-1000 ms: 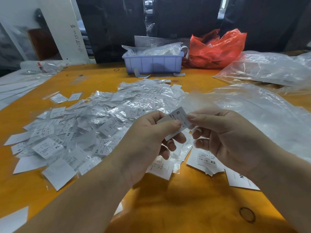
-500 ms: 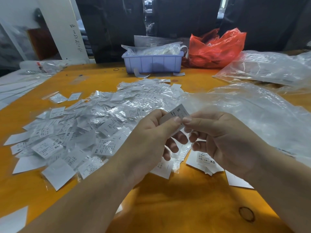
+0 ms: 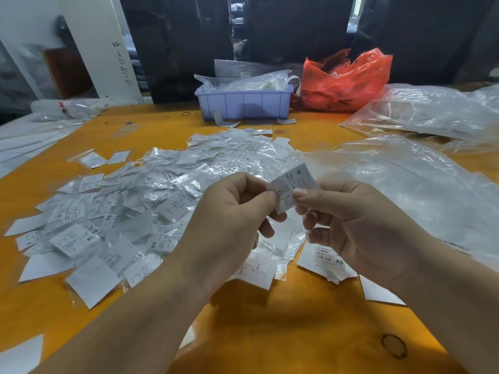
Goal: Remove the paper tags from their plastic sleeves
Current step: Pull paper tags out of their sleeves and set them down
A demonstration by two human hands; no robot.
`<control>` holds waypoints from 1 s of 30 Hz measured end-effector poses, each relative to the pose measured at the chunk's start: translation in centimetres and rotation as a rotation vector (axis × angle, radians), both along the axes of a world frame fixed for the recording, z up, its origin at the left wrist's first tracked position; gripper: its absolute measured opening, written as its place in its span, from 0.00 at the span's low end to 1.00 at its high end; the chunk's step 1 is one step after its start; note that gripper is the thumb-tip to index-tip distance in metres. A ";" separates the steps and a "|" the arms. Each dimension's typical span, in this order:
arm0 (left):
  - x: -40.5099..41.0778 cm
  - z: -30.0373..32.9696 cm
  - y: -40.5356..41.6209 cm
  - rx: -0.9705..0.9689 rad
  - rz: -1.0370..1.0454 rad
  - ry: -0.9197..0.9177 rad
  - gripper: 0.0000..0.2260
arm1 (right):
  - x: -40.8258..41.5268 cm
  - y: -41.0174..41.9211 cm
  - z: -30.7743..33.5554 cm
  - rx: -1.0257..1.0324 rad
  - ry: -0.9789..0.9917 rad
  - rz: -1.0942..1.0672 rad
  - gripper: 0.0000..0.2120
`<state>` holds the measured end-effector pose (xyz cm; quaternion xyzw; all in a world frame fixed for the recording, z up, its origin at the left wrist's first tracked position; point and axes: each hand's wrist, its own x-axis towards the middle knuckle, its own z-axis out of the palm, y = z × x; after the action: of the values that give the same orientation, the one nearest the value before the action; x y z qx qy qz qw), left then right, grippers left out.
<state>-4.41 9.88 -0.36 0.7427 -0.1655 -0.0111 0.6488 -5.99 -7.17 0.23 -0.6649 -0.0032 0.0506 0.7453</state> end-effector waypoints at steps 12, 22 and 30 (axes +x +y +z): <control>-0.1 0.0 -0.1 0.015 -0.039 0.001 0.03 | -0.2 0.1 -0.1 -0.026 0.011 0.070 0.17; 0.0 0.3 0.2 -0.005 -0.069 -0.023 0.07 | -0.1 -0.3 0.3 -0.011 -0.001 0.106 0.16; -0.1 0.3 0.1 0.015 -0.043 -0.031 0.10 | -0.2 0.0 0.1 -0.021 -0.006 0.112 0.14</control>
<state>-4.47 10.02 -0.04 0.7440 -0.1913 -0.0147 0.6401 -6.20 -7.21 0.33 -0.6714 -0.0424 0.0902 0.7343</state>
